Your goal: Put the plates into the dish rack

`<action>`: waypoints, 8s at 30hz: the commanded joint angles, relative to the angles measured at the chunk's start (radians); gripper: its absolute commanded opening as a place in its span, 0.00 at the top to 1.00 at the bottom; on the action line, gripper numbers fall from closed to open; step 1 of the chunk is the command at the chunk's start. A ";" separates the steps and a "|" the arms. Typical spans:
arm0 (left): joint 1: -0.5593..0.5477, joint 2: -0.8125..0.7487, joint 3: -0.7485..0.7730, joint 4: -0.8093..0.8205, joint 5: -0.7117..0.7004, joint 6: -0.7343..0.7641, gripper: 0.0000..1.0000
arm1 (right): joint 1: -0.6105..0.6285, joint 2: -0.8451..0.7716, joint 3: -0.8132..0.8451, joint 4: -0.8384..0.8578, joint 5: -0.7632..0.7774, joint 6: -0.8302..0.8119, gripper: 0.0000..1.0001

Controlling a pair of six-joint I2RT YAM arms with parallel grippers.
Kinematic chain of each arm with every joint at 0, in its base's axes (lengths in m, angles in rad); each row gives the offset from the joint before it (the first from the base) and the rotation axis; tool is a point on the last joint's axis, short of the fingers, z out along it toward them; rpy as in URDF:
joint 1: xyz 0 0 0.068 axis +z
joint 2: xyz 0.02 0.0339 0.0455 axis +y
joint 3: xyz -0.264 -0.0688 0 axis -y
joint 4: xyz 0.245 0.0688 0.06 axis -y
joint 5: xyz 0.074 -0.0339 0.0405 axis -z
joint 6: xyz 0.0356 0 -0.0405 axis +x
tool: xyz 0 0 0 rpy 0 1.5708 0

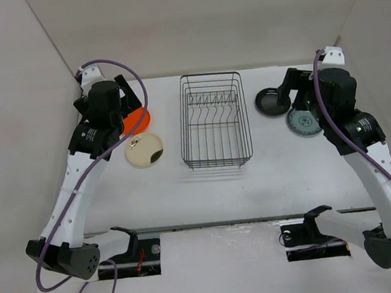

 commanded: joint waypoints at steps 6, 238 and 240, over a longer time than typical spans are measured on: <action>0.003 -0.046 -0.006 0.036 0.024 0.017 0.00 | -0.007 -0.087 0.003 0.058 0.045 -0.013 0.00; 0.160 -0.049 -0.218 0.229 0.393 -0.030 0.00 | -0.789 0.726 -0.319 0.365 -0.414 0.242 0.74; 0.160 -0.049 -0.218 0.229 0.393 -0.030 0.00 | -0.789 0.739 -0.298 0.341 -0.414 0.231 0.79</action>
